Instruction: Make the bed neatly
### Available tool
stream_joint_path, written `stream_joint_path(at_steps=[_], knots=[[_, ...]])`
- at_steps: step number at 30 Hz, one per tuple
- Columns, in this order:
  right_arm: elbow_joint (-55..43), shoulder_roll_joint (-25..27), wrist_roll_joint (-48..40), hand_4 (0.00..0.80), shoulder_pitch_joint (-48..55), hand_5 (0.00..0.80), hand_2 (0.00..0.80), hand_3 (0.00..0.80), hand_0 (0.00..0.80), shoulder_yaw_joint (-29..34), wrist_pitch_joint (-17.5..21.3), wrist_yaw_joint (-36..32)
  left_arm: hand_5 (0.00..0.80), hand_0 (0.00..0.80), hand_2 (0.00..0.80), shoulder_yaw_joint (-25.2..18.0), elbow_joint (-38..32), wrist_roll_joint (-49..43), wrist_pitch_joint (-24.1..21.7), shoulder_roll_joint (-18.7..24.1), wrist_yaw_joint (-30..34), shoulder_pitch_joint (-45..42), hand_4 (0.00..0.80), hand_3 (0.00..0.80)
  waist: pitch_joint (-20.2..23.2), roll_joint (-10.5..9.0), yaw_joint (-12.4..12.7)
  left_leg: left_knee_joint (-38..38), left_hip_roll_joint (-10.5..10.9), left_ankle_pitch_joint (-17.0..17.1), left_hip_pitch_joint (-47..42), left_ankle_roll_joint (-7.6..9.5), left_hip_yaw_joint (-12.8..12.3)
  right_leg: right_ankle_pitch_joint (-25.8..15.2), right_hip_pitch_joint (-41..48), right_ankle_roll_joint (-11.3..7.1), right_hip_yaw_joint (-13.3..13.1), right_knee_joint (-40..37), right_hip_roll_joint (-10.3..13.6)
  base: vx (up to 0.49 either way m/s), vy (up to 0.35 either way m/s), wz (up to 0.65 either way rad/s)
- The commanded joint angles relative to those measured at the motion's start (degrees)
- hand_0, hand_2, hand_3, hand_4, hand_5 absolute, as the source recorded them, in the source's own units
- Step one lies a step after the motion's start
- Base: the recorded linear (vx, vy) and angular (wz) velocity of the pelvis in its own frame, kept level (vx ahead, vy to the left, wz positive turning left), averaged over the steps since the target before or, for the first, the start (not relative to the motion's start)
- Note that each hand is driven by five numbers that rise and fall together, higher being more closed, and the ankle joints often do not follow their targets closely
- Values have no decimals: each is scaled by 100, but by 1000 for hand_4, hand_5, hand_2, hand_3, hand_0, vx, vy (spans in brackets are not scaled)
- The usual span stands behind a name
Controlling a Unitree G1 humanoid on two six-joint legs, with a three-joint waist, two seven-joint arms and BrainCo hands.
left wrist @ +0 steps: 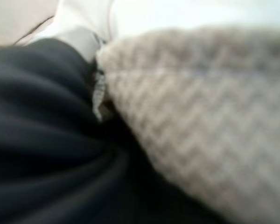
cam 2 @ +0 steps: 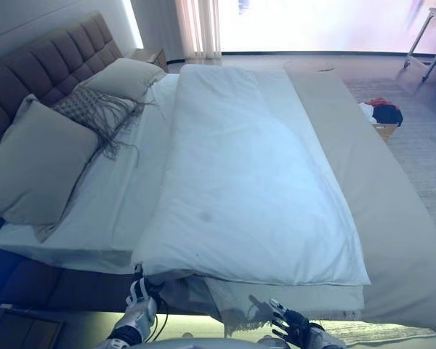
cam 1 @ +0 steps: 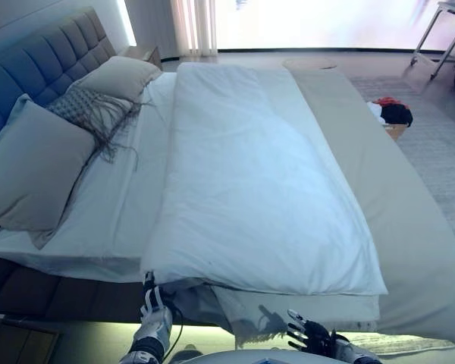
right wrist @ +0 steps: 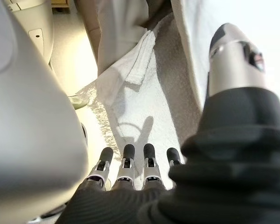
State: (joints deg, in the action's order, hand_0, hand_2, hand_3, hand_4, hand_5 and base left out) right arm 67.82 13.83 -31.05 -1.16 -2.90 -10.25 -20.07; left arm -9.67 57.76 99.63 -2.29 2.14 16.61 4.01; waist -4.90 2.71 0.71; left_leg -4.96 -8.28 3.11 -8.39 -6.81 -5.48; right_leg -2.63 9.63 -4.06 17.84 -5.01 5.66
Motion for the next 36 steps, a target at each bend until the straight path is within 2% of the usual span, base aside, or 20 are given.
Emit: stream_joint_path(at_steps=[1, 6, 14, 19, 24, 28, 36], knots=[[399, 91, -76, 0, -252, 0, 0, 0, 0, 242, 245, -52, 800, 800, 800, -1032, -219, 34, -355, 938, 630, 73, 800, 800, 150, -147, 362, 241, 300, -147, 87, 233, 151, 210, 37, -113, 13, 502, 497, -53, 76, 8], [562, 189, -134, 0, -286, 0, 0, 0, 0, 440, 286, -52, 800, 800, 800, -1727, 169, 141, -506, 1317, 489, -150, 800, 800, 201, -126, 539, 233, 354, -138, 110, 233, 270, 206, 92, -133, 157, 437, 543, -49, 66, 4], [664, 288, -358, 0, -357, 0, 0, 0, 0, 530, 448, -72, 800, 800, 800, -2971, 1055, -201, -406, 2297, 77, -605, 800, 800, 280, -75, 812, 206, 418, -111, 185, 244, 412, 174, 123, -192, 363, 315, 597, -49, 57, 4], [693, 338, -457, 0, -423, 0, 0, 0, 0, 447, 506, -47, 800, 800, 800, -3449, 1417, -416, -266, 2911, 181, -828, 800, 800, 296, -38, 966, 215, 459, -98, 262, 267, 483, 150, 117, -230, 489, 272, 635, -51, 57, -5], [679, 359, -591, 0, -459, 0, 0, 0, 0, 323, 545, -37, 800, 800, 800, -3629, 1499, -713, -111, 3333, 118, -926, 800, 800, 318, -28, 1084, 221, 492, -100, 320, 293, 549, 149, 95, -260, 598, 275, 671, -40, 41, -2], [663, 372, -583, 0, -449, 0, 0, 0, 0, 283, 567, -73, 800, 800, 800, -3601, 1475, -776, -88, 3321, -15, -936, 800, 800, 282, -34, 1139, 235, 513, -152, 338, 299, 604, 209, 73, -273, 639, 321, 696, -47, 47, -2], [652, 495, -460, 0, -414, 0, 0, 0, 0, 386, 576, -77, 800, 800, 800, -3436, 1388, -864, -146, 2724, -80, -1118, 800, 800, 100, -121, 1298, 367, 509, -211, 433, 293, 703, 265, 62, -250, 740, 362, 726, -64, 60, 9]])
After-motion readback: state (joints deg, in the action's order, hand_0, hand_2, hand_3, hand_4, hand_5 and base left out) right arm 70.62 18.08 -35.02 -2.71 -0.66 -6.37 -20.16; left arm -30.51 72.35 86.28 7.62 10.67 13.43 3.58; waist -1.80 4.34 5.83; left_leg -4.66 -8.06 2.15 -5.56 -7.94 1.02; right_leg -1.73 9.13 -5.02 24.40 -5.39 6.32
